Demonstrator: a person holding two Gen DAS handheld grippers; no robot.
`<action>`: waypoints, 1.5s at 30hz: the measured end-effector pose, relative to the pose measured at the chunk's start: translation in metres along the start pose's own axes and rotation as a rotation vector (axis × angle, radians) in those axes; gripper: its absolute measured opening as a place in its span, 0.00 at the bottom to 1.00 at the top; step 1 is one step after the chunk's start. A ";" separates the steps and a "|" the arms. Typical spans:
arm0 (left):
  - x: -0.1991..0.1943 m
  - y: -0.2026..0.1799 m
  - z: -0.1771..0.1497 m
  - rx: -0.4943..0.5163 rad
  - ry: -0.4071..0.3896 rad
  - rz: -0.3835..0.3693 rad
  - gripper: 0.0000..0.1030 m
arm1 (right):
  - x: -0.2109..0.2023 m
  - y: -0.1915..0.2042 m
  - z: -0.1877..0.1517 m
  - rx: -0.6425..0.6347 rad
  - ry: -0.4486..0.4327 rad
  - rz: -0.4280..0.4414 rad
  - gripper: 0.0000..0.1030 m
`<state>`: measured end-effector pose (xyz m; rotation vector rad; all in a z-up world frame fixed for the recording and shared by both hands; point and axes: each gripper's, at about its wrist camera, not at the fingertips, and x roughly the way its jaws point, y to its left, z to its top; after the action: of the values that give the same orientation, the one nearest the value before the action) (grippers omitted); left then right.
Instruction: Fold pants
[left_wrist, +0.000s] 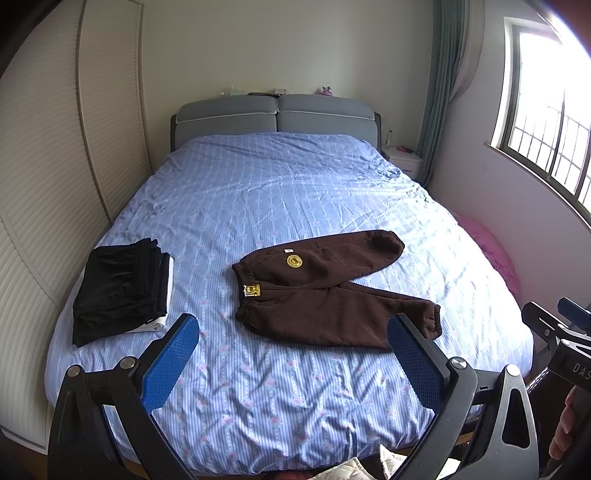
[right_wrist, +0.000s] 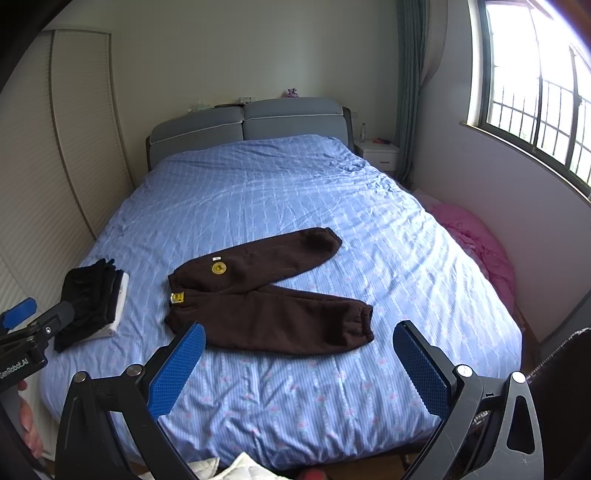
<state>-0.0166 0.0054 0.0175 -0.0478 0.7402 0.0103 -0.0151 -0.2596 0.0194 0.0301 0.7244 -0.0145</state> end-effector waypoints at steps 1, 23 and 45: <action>0.000 0.000 0.001 0.001 0.000 -0.001 1.00 | 0.000 0.000 0.000 0.000 0.000 -0.001 1.00; 0.028 0.005 -0.005 0.012 0.038 0.033 1.00 | 0.022 -0.001 0.002 0.012 0.053 0.016 1.00; 0.226 0.031 -0.031 -0.050 0.382 0.096 1.00 | 0.246 -0.051 -0.049 0.221 0.494 -0.034 1.00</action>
<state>0.1288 0.0333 -0.1587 -0.0630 1.1238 0.1138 0.1355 -0.3101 -0.1809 0.2386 1.2152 -0.1234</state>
